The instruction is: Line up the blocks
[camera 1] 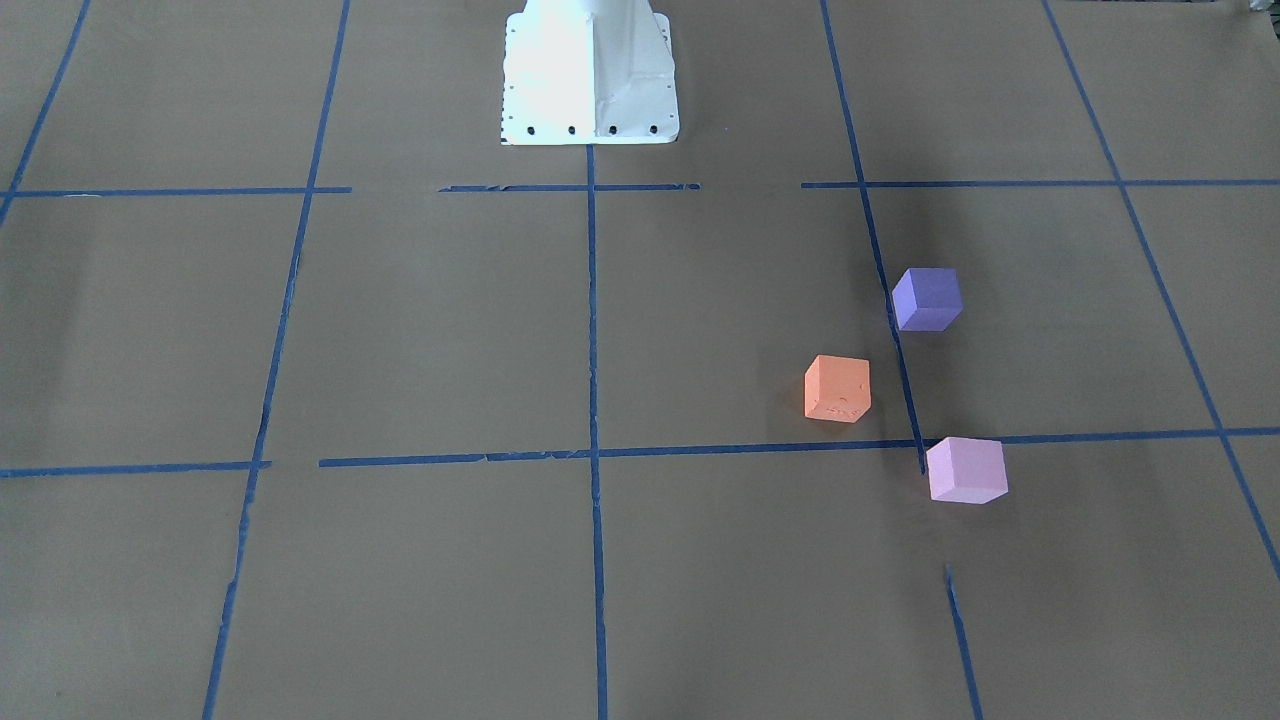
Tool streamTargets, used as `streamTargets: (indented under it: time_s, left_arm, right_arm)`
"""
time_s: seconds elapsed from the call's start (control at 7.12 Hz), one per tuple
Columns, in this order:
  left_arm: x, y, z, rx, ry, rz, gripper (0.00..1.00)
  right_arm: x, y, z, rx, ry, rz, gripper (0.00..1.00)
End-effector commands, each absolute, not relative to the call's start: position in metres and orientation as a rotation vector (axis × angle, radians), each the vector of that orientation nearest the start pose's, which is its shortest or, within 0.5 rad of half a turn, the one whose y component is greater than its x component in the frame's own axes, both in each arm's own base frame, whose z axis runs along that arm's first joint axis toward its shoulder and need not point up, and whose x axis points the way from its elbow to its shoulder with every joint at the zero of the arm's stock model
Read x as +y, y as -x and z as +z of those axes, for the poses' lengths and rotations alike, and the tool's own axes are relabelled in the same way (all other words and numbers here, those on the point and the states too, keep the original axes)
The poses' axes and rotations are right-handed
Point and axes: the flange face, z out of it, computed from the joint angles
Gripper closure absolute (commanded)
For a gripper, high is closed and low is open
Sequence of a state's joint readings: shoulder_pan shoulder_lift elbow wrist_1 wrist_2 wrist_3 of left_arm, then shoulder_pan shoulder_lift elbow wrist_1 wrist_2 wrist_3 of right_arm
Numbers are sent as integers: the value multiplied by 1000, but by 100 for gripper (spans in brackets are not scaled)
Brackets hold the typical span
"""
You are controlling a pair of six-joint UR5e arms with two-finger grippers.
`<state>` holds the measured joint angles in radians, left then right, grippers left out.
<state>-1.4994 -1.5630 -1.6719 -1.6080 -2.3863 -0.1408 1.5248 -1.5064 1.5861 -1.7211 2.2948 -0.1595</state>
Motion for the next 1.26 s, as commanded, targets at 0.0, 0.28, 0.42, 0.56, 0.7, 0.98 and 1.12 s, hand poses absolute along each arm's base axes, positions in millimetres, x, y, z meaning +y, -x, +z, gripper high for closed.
streamTargets:
  time_s: [0.0, 0.28, 0.42, 0.56, 0.7, 0.98, 1.12]
  left_arm:
    - [-520, -28, 559, 850, -77, 116, 0]
    - [-528, -91, 502, 872, -83, 166, 0]
    - [-539, -133, 466, 895, -54, 129, 0]
    - [-543, -178, 425, 924, -27, 102, 0]
    - [-542, -232, 388, 948, 11, 97, 1]
    - [-537, -319, 342, 931, -9, 169, 1]
    - [-535, -342, 350, 904, -20, 190, 1]
  right_arm:
    - [-515, -44, 637, -727, 26, -171, 0]
    - [-515, -44, 637, -727, 26, -171, 0]
    - [-515, -44, 637, -727, 26, -171, 0]
    - [-515, -44, 637, -727, 26, -171, 0]
    - [-515, -44, 637, -727, 26, -171, 0]
    - [-515, -44, 637, -727, 26, -171, 0]
    - [-515, -44, 637, -727, 26, -171, 0]
